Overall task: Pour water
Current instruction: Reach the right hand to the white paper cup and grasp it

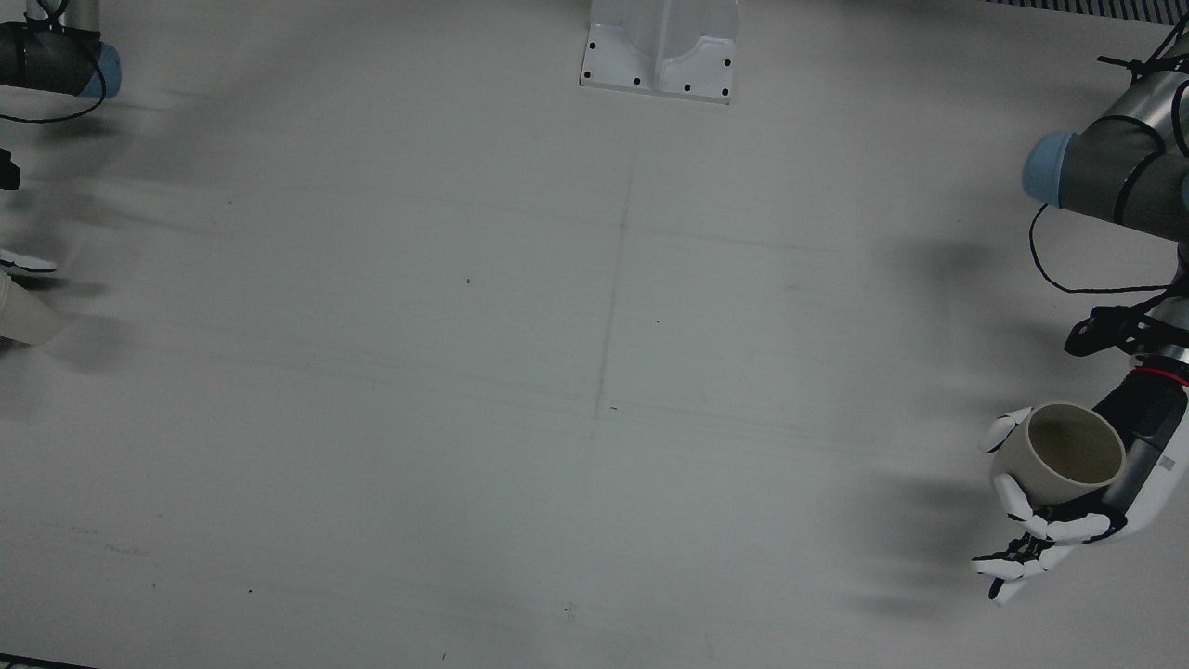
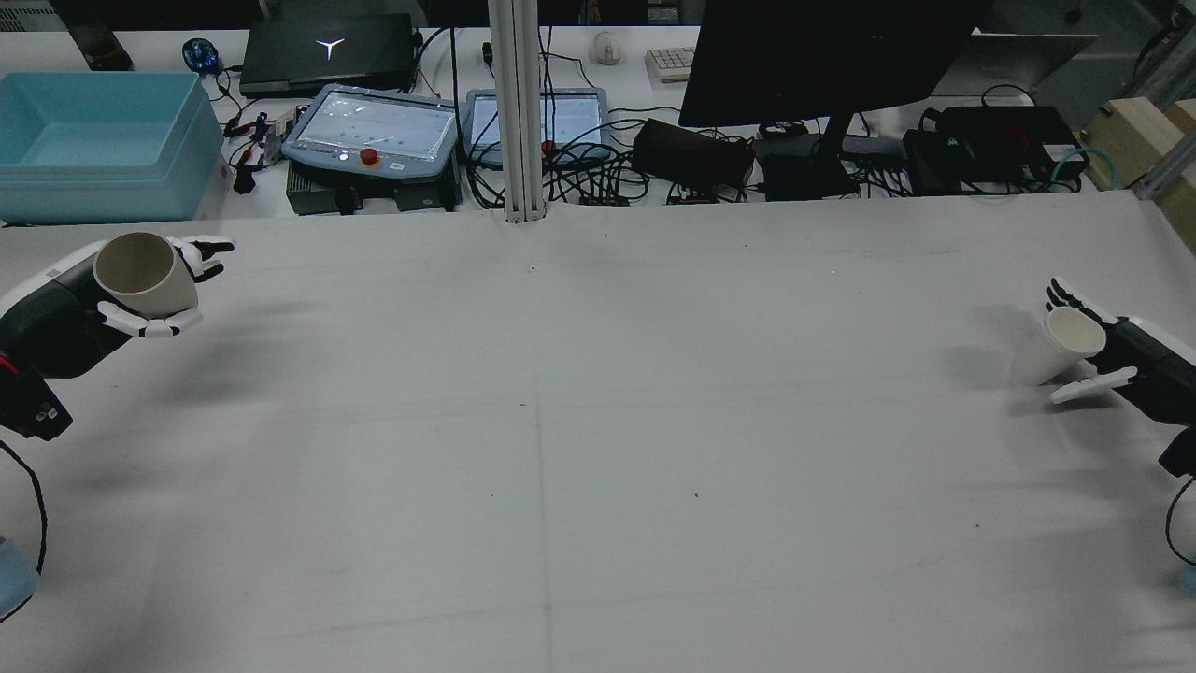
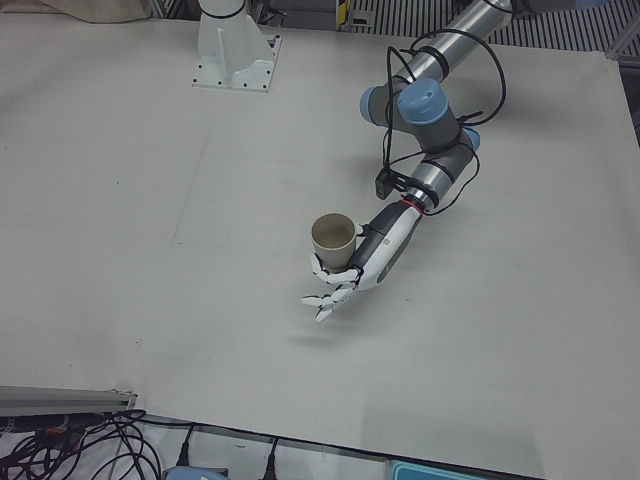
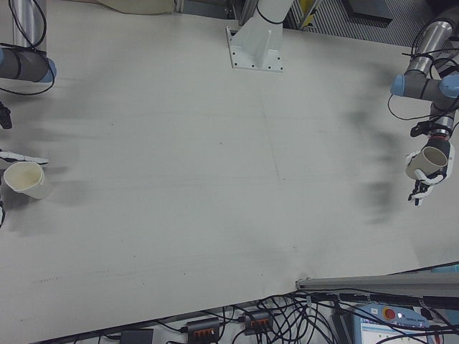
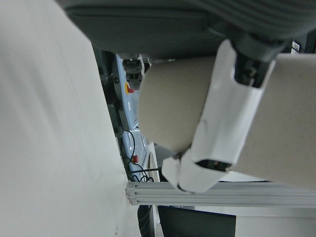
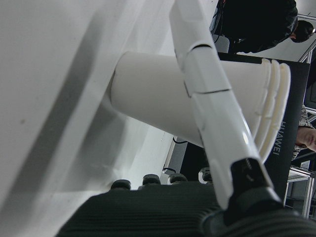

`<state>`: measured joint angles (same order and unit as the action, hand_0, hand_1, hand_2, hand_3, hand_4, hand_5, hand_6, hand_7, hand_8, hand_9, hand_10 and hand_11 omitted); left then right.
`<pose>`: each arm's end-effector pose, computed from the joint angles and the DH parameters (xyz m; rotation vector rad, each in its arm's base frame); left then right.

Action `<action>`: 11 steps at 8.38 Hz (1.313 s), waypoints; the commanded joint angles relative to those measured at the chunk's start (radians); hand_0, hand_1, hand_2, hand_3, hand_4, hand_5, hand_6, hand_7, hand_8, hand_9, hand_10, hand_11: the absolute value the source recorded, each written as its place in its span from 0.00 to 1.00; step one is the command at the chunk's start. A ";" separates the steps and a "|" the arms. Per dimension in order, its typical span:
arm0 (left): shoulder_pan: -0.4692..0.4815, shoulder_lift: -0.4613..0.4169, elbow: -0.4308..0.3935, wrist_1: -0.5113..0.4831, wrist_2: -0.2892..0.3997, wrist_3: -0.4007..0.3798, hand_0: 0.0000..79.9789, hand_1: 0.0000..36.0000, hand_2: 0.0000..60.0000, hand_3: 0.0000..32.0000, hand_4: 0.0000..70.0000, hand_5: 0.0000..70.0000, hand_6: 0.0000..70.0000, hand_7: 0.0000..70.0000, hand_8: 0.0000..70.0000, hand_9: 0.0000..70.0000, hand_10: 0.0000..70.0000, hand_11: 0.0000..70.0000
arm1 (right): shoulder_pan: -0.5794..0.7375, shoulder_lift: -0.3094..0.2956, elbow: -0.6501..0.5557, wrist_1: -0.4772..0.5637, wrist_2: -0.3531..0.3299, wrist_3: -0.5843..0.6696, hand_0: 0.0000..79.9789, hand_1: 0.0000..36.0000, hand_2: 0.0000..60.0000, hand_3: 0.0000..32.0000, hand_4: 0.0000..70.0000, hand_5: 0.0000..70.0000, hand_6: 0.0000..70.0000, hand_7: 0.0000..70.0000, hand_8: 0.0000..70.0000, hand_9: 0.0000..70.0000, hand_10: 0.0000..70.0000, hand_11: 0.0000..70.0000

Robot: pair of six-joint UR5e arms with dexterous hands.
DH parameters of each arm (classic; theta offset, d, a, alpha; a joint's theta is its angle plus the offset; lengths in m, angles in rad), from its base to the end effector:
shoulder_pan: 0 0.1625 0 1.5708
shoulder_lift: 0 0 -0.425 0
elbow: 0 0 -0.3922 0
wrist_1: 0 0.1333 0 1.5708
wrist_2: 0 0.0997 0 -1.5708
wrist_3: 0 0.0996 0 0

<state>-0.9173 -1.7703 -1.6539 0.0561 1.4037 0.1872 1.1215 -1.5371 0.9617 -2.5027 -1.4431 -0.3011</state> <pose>0.2330 -0.5508 0.5448 -0.3635 2.1617 -1.6637 -0.0632 -0.4672 0.8939 -0.0288 -2.0301 1.8170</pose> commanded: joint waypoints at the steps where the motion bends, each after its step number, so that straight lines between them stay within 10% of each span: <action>1: 0.000 0.002 0.000 0.002 0.000 0.000 1.00 1.00 1.00 0.00 1.00 1.00 0.22 0.37 0.15 0.10 0.11 0.19 | -0.011 0.012 0.008 0.002 0.003 -0.001 1.00 1.00 0.00 0.00 0.00 0.00 0.00 0.00 0.00 0.00 0.00 0.00; 2: 0.000 0.003 0.000 0.002 0.000 0.000 1.00 1.00 1.00 0.00 1.00 1.00 0.22 0.37 0.15 0.10 0.11 0.19 | -0.014 0.012 0.026 0.001 0.003 -0.003 1.00 1.00 0.02 0.00 0.00 0.03 0.00 0.00 0.00 0.00 0.00 0.00; 3: 0.000 0.003 -0.001 0.002 0.001 -0.002 1.00 1.00 1.00 0.00 1.00 1.00 0.22 0.37 0.15 0.10 0.11 0.19 | -0.014 0.014 0.043 0.001 0.004 -0.003 1.00 1.00 0.08 0.00 0.16 0.35 0.00 0.00 0.00 0.00 0.00 0.00; 4: 0.000 0.005 0.000 0.005 0.001 -0.014 1.00 1.00 1.00 0.00 1.00 1.00 0.22 0.37 0.15 0.10 0.11 0.19 | -0.014 0.014 0.052 0.001 0.004 -0.003 1.00 1.00 0.20 0.00 0.32 0.96 0.00 0.00 0.00 0.00 0.00 0.00; 5: -0.002 0.008 0.000 0.008 0.001 -0.020 1.00 1.00 1.00 0.00 1.00 1.00 0.22 0.37 0.15 0.10 0.11 0.19 | -0.012 0.012 0.052 -0.001 0.004 -0.003 1.00 1.00 0.32 0.00 0.37 1.00 0.04 0.00 0.00 0.00 0.00 0.00; 6: 0.000 0.008 0.000 0.008 0.001 -0.020 1.00 1.00 1.00 0.00 1.00 1.00 0.22 0.37 0.15 0.10 0.11 0.19 | -0.012 0.012 0.051 -0.001 0.004 -0.003 1.00 1.00 0.90 0.00 0.70 1.00 0.14 0.09 0.01 0.00 0.00 0.00; 8: -0.002 0.008 -0.001 0.008 0.000 -0.020 1.00 1.00 1.00 0.00 1.00 1.00 0.22 0.37 0.15 0.10 0.11 0.19 | -0.011 0.008 0.051 -0.001 0.004 -0.001 1.00 1.00 1.00 0.00 0.88 1.00 0.18 0.17 0.02 0.01 0.00 0.00; 11: 0.001 -0.001 -0.029 0.042 0.003 -0.020 1.00 1.00 1.00 0.00 1.00 1.00 0.22 0.37 0.15 0.10 0.11 0.19 | 0.000 -0.004 0.119 -0.014 0.050 0.016 1.00 1.00 1.00 0.00 0.50 1.00 0.17 0.20 0.02 0.02 0.00 0.00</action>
<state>-0.9177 -1.7630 -1.6557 0.0661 1.4042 0.1673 1.1122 -1.5320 1.0143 -2.5035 -1.4171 -0.2986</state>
